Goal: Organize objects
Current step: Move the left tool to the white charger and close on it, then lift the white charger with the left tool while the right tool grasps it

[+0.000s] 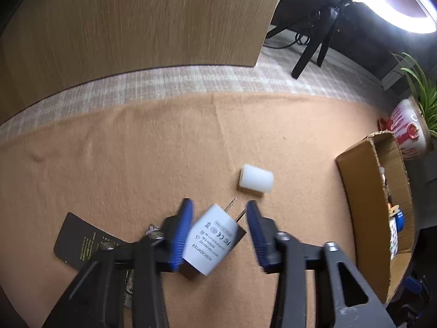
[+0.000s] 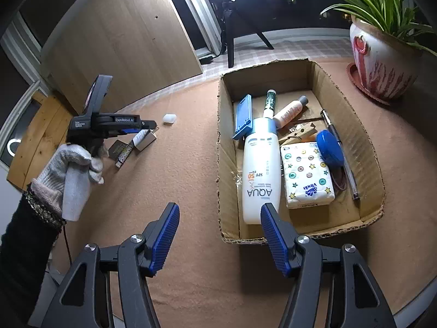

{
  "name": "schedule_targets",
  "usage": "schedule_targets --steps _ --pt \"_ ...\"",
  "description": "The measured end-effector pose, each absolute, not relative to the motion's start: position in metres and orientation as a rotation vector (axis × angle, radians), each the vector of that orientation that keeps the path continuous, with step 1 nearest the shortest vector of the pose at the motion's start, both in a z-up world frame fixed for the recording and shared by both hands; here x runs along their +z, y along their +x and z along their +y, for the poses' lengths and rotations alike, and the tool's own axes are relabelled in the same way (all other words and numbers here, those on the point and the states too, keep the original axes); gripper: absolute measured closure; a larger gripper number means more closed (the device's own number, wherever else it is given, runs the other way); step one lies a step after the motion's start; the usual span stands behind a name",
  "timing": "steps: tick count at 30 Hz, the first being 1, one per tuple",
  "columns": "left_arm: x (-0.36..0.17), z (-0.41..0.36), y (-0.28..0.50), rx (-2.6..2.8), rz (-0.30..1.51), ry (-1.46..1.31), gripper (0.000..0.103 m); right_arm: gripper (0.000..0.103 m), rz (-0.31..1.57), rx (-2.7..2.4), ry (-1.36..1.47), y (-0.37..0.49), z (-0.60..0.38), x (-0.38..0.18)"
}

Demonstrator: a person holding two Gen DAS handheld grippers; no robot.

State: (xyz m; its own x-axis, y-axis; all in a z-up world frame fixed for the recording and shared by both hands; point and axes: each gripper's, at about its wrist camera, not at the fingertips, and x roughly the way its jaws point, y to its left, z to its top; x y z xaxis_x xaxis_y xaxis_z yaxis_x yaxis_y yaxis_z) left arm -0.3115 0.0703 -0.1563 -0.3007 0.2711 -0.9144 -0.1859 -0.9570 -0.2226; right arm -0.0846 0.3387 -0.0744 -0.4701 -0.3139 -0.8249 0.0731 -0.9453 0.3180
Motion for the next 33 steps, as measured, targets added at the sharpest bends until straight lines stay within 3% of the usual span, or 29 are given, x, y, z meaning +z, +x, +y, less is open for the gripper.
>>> schedule_targets --steps 3,8,18,25,33 --pt "-0.156 0.07 -0.305 2.303 -0.122 -1.643 0.079 0.045 -0.344 -2.48 1.469 -0.087 0.334 -0.075" --pt "-0.157 0.076 -0.287 2.298 -0.11 -1.636 0.081 0.045 -0.326 -2.462 1.453 -0.09 0.324 -0.072" --pt "-0.159 0.071 -0.204 2.348 -0.258 -1.619 0.081 0.045 -0.315 -2.397 1.426 -0.092 0.302 -0.07" --pt "-0.163 0.061 -0.14 2.364 -0.469 -1.6 0.081 0.045 -0.299 -2.333 1.414 -0.09 0.281 -0.07" --pt "-0.166 0.034 -0.091 2.336 -0.574 -1.582 0.076 0.046 -0.356 -2.198 1.476 -0.089 0.256 -0.09"
